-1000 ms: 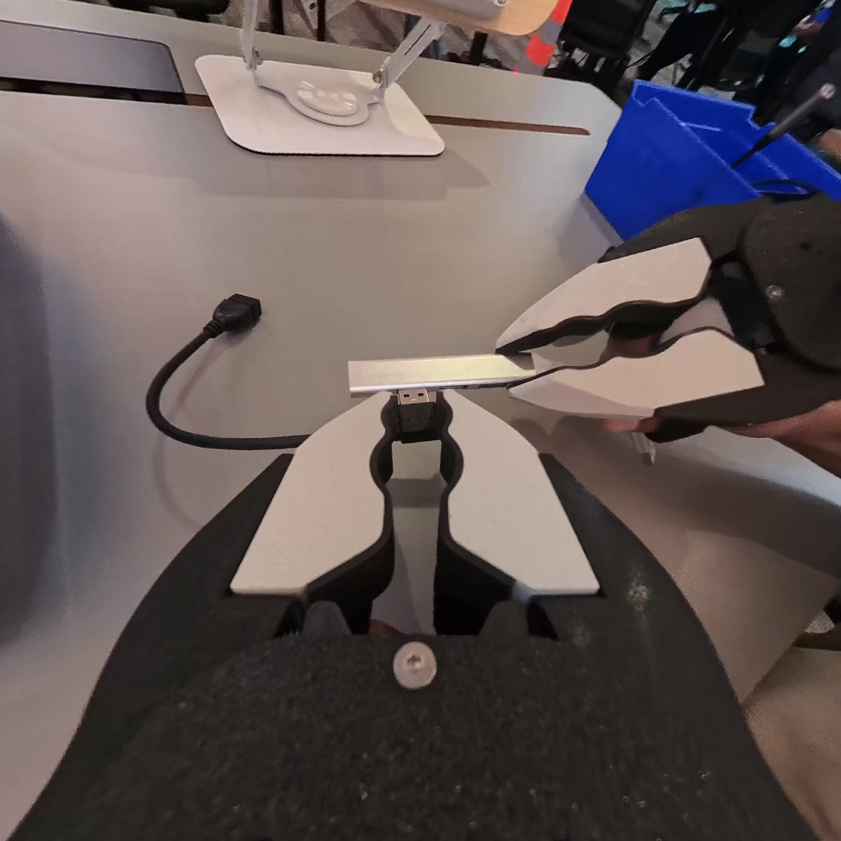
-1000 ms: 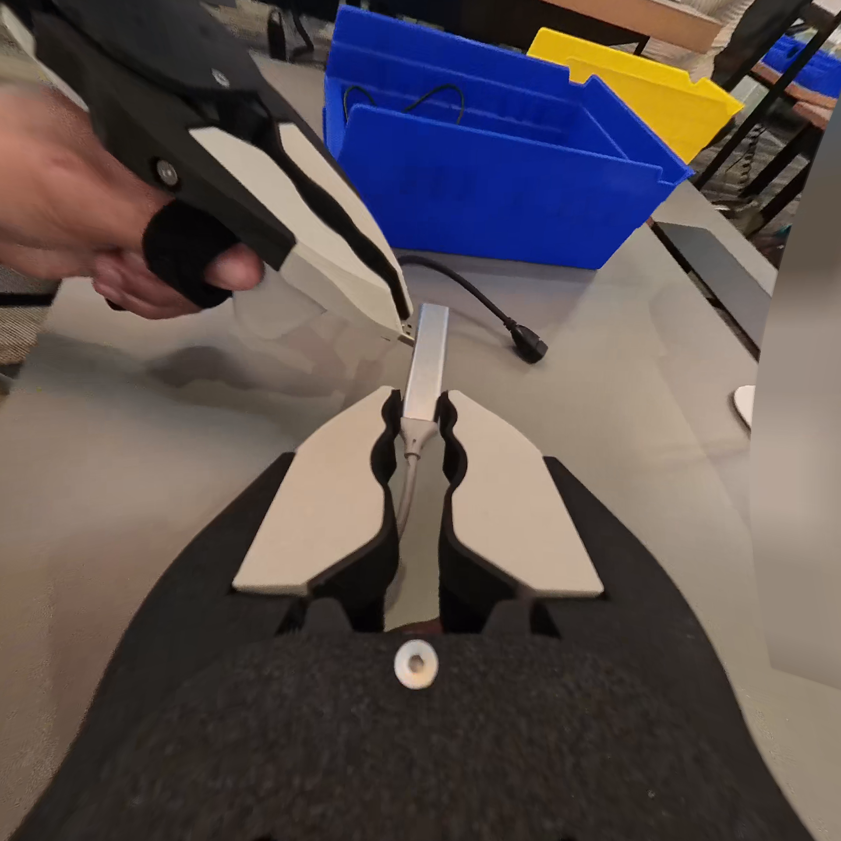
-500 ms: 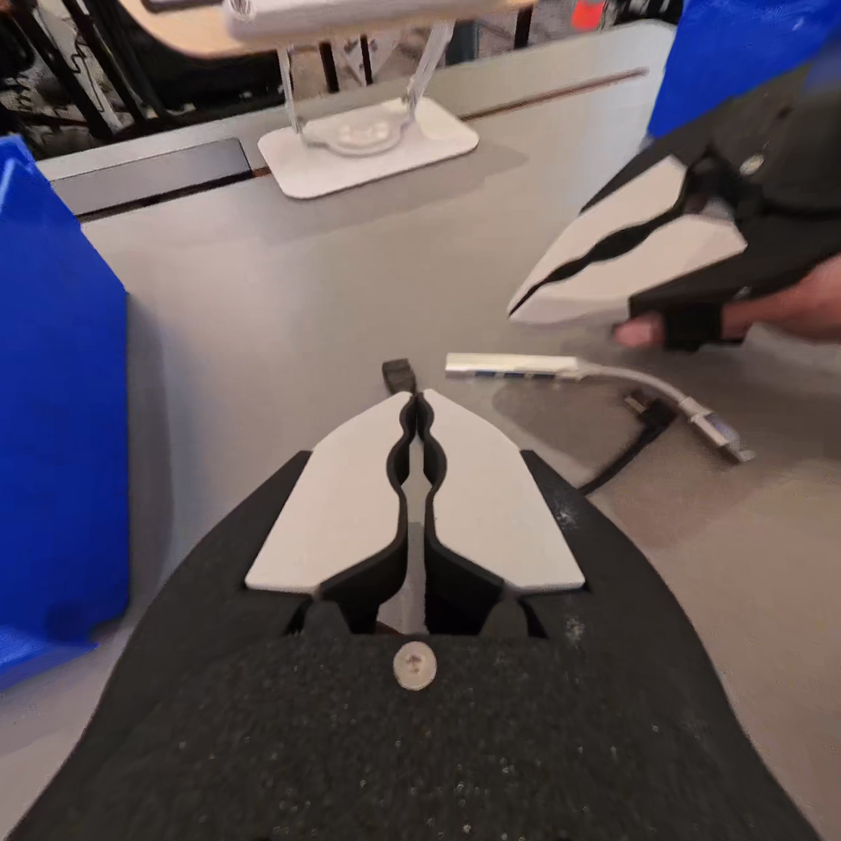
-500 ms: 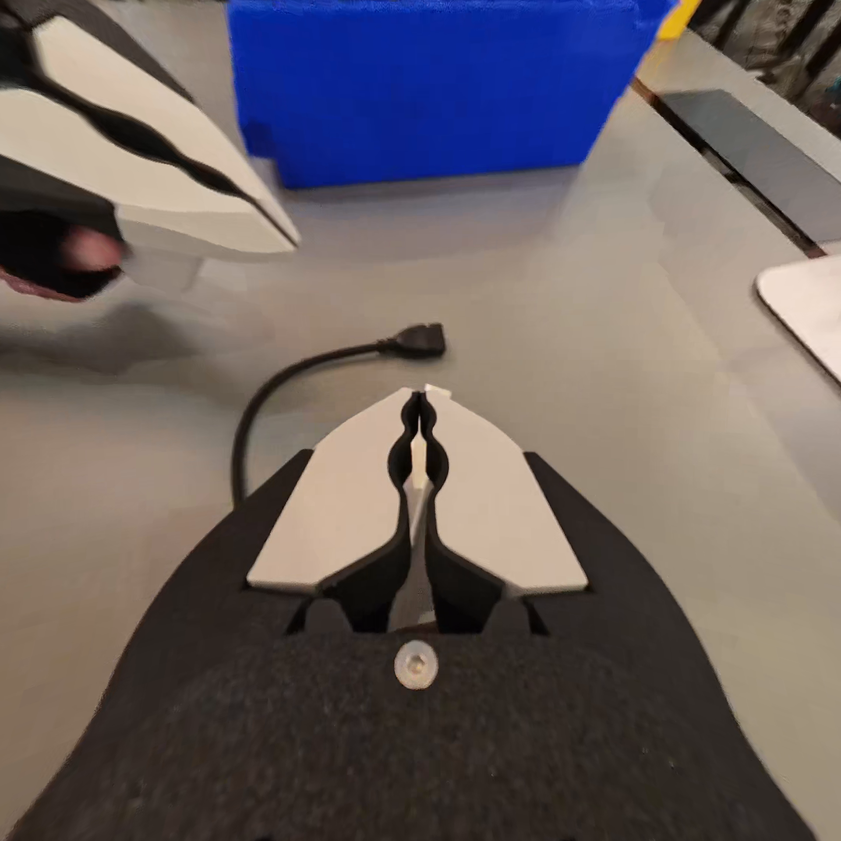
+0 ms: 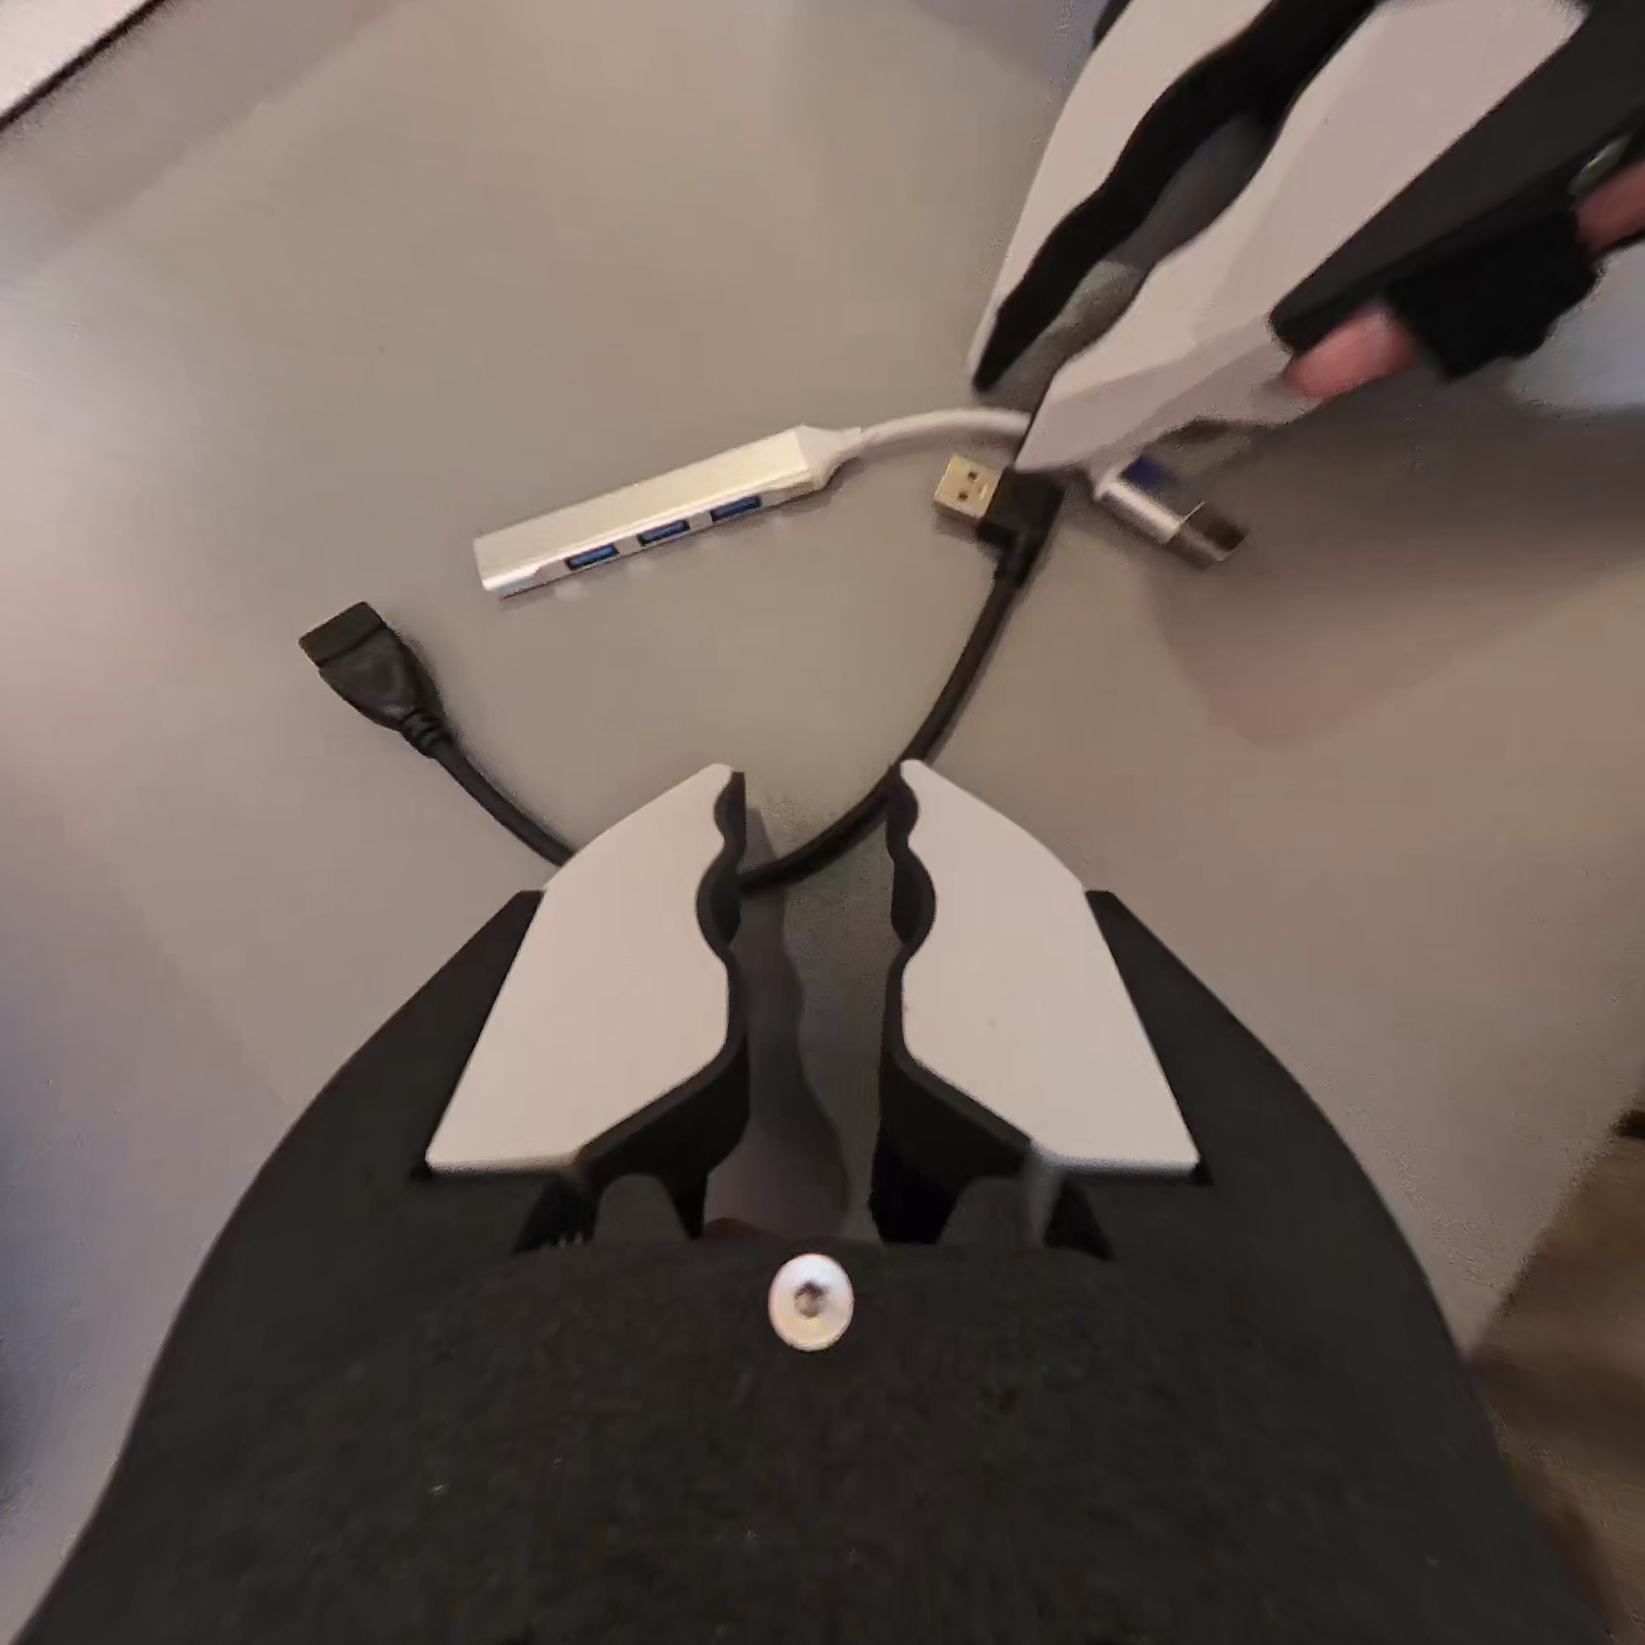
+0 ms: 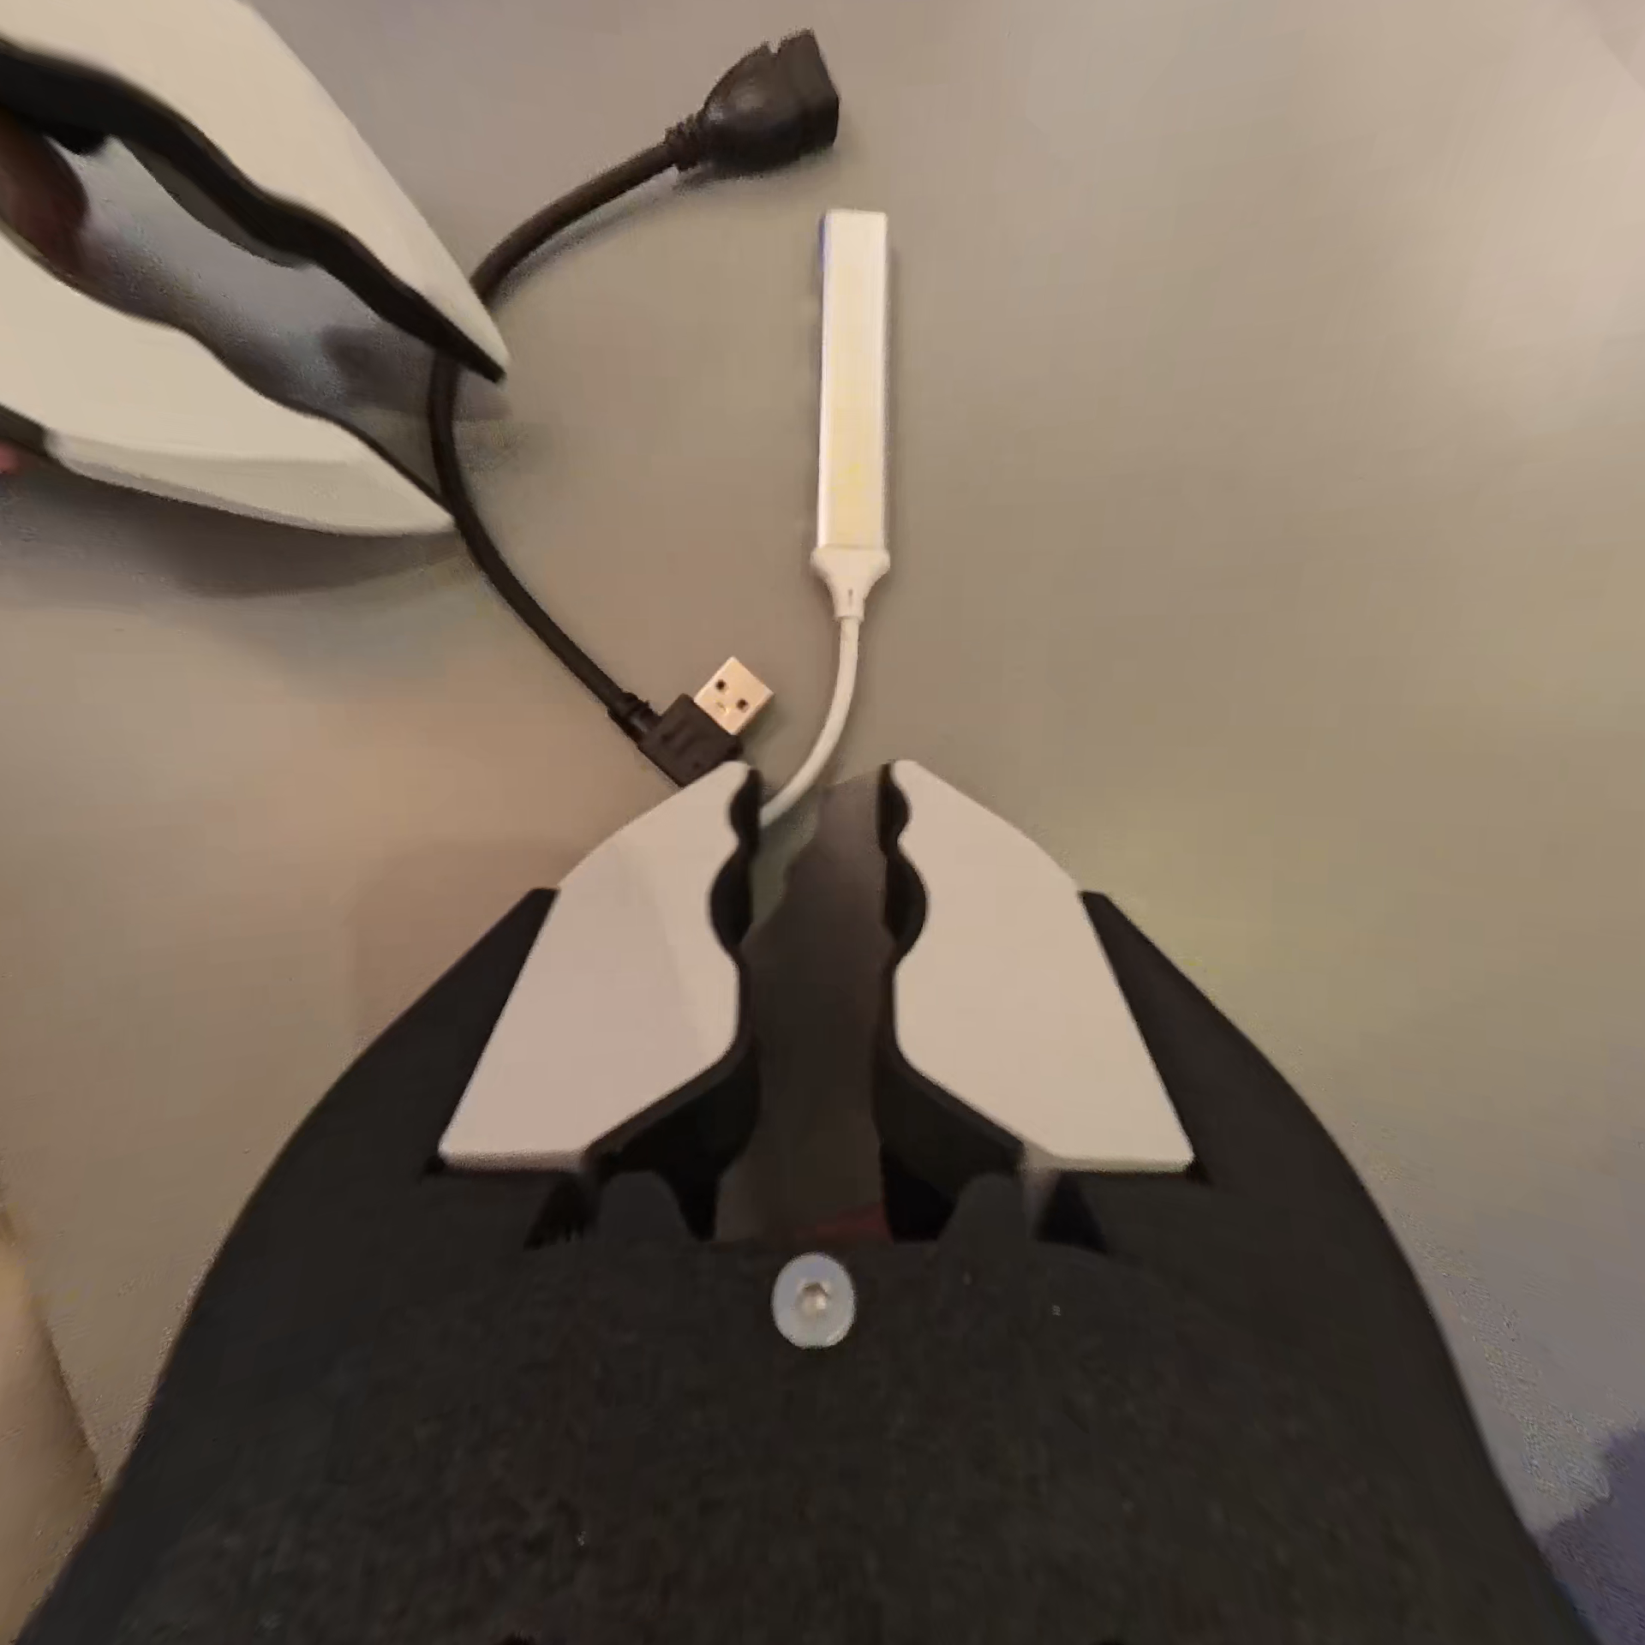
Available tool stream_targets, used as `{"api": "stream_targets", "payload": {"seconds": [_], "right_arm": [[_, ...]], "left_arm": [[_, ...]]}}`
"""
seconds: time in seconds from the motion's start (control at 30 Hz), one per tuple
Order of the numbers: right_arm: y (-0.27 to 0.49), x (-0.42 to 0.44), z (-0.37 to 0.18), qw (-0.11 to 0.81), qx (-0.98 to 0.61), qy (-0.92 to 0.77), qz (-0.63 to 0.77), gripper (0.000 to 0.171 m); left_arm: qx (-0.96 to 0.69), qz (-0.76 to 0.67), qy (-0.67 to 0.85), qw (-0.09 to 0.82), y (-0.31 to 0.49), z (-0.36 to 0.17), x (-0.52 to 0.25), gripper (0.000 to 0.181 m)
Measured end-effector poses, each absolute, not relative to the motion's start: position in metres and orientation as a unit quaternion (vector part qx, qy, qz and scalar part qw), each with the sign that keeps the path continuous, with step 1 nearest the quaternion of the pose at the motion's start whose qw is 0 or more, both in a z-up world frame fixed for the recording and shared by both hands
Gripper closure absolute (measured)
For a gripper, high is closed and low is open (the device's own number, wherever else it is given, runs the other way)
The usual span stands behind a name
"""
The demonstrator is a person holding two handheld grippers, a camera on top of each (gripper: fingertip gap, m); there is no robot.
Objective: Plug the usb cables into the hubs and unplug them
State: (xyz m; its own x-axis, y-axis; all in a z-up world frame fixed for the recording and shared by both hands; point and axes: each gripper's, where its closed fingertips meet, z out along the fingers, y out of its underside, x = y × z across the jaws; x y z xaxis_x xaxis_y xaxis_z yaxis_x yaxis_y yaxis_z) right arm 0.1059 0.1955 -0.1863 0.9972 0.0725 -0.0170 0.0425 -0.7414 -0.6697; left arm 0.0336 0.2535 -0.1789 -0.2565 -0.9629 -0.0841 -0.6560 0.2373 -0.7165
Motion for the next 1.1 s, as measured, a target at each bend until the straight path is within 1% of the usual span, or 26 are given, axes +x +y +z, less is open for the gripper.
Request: {"api": "stream_targets", "payload": {"seconds": [0.03,0.13,0.27,0.37,0.43,0.53,0.6,0.77,0.83,0.9,1.1], "right_arm": [[0.196,0.105,-0.187,0.361,-0.932,-0.028,0.02,0.152],[0.19,0.115,-0.187,0.342,-0.939,-0.037,-0.016,0.153],[0.18,0.133,-0.186,0.317,-0.946,-0.05,-0.034,0.149],[0.183,0.136,-0.173,0.33,-0.942,-0.061,-0.016,0.147],[0.189,0.134,-0.166,0.337,-0.939,-0.073,0.001,0.144],[0.204,0.141,-0.17,0.343,-0.934,-0.099,-0.017,0.141],[0.216,0.135,-0.176,0.345,-0.932,-0.116,-0.001,0.135],[0.235,0.127,-0.184,0.345,-0.924,-0.165,0.001,0.129],[0.232,0.126,-0.185,0.354,-0.921,-0.164,0.015,0.134],[0.232,0.12,-0.186,0.373,-0.913,-0.159,0.043,0.151],[0.232,0.12,-0.186,0.367,-0.915,-0.161,0.037,0.154]], "left_arm": [[-0.538,-0.278,0.749,0.269,0.254,-0.181,0.035,0.151],[-0.53,-0.248,0.76,0.282,0.267,-0.181,0.033,0.155],[-0.528,-0.225,0.766,0.29,0.296,-0.182,0.018,0.156],[-0.533,-0.204,0.768,0.291,0.321,-0.182,0.006,0.155],[-0.531,-0.198,0.764,0.308,0.331,-0.176,0.001,0.153],[-0.536,-0.236,0.74,0.332,0.327,-0.158,0.001,0.153],[-0.532,-0.28,0.725,0.335,0.314,-0.148,0.0,0.153],[-0.538,-0.321,0.707,0.328,0.296,-0.146,-0.012,0.154],[-0.543,-0.325,0.705,0.32,0.293,-0.151,-0.019,0.154],[-0.543,-0.325,0.705,0.32,0.292,-0.156,-0.022,0.155],[-0.535,-0.322,0.706,0.333,0.298,-0.152,-0.017,0.155]]}}
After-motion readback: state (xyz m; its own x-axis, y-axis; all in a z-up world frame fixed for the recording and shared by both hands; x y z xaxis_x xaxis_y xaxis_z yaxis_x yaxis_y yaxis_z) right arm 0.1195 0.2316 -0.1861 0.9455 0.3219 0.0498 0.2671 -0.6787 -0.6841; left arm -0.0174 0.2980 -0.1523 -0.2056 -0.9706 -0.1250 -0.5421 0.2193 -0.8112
